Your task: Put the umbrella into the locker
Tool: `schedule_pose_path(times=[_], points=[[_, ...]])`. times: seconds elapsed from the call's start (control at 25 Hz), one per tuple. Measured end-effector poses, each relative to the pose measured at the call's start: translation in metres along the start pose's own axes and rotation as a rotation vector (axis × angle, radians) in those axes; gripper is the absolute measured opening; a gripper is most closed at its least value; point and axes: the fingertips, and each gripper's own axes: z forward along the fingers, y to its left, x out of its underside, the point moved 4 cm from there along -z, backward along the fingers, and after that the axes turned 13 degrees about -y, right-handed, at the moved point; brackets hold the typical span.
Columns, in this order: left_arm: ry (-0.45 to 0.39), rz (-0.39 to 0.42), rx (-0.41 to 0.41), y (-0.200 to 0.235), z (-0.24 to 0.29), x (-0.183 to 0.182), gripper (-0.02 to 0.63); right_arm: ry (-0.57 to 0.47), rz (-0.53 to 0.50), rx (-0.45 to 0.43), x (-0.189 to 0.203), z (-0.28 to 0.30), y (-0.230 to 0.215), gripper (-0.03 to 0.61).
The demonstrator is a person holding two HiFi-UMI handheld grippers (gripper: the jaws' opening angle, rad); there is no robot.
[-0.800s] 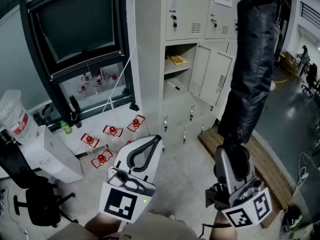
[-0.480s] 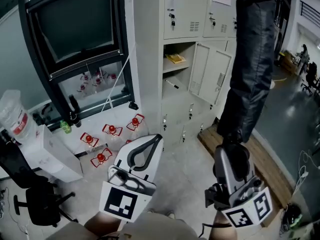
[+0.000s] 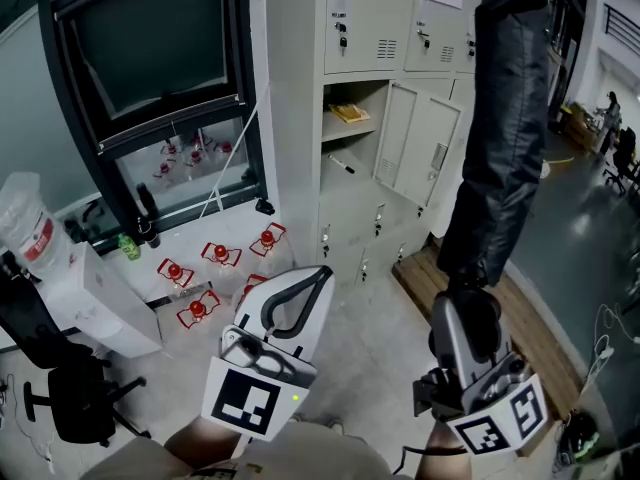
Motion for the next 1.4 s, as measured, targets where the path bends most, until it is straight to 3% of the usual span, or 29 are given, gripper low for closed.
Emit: schedule_pose_path(times=[0.68, 1.0, 1.4], points=[[0.006, -0.003, -0.053, -0.052, 0.038, 0.013, 0.008, 0.084, 0.030, -0.023, 0.003, -0.026, -0.064, 0.137], [0.014, -0.022, -0.064, -0.060, 0.046, 0.033, 0.008, 0.135, 0.084, -0.028, 0.033, -0.033, -0.084, 0.135], [0.048, -0.025, -0.073, -0.043, 0.056, 0.086, 0.009, 0.228, 0.131, -0.008, 0.094, -0.024, -0.113, 0.135]])
